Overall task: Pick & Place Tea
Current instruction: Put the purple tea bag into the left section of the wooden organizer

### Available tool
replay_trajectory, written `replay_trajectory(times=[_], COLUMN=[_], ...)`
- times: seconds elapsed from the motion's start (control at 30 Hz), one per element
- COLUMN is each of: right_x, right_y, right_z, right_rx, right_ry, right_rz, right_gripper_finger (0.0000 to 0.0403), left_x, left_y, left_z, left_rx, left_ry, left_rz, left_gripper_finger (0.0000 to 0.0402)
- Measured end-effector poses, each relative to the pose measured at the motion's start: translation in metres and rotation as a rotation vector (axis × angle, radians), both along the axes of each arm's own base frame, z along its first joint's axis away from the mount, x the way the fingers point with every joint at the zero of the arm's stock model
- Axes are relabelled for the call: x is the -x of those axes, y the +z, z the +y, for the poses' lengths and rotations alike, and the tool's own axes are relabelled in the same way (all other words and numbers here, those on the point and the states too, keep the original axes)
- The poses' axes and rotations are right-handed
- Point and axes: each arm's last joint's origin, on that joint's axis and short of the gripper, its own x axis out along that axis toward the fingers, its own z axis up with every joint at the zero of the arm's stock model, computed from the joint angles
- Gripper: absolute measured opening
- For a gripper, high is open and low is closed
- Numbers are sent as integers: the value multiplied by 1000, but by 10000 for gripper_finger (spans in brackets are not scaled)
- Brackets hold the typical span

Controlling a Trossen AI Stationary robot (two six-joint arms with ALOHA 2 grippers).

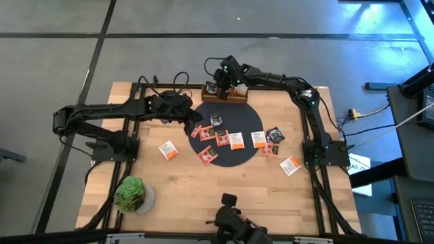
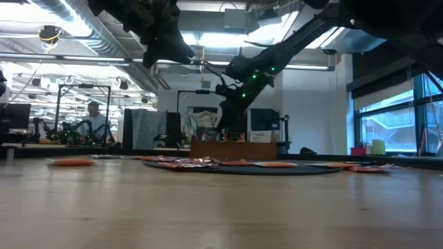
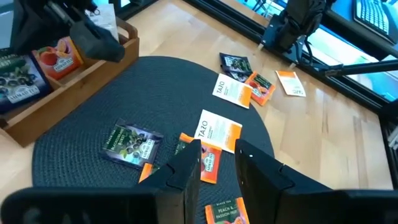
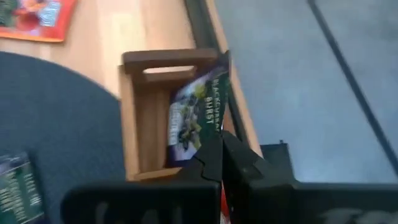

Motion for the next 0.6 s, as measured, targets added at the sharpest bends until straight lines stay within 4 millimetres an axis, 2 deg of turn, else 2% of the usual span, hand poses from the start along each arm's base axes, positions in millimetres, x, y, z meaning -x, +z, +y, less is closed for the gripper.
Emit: replay_trajectory(times=[0.27,0.6], right_x=[-4,-8], right_y=[2,0], right_z=[-4,1], right_rx=[123,122], right_ry=[40,54], right_rz=[-4,-2], right_gripper_finger=[3,7], left_x=[0,0], left_y=[0,0], left_z=[0,0], left_rx=[-5,-5], left_ry=[8,8], left_rz=[0,0], left_gripper_finger=[95,95])
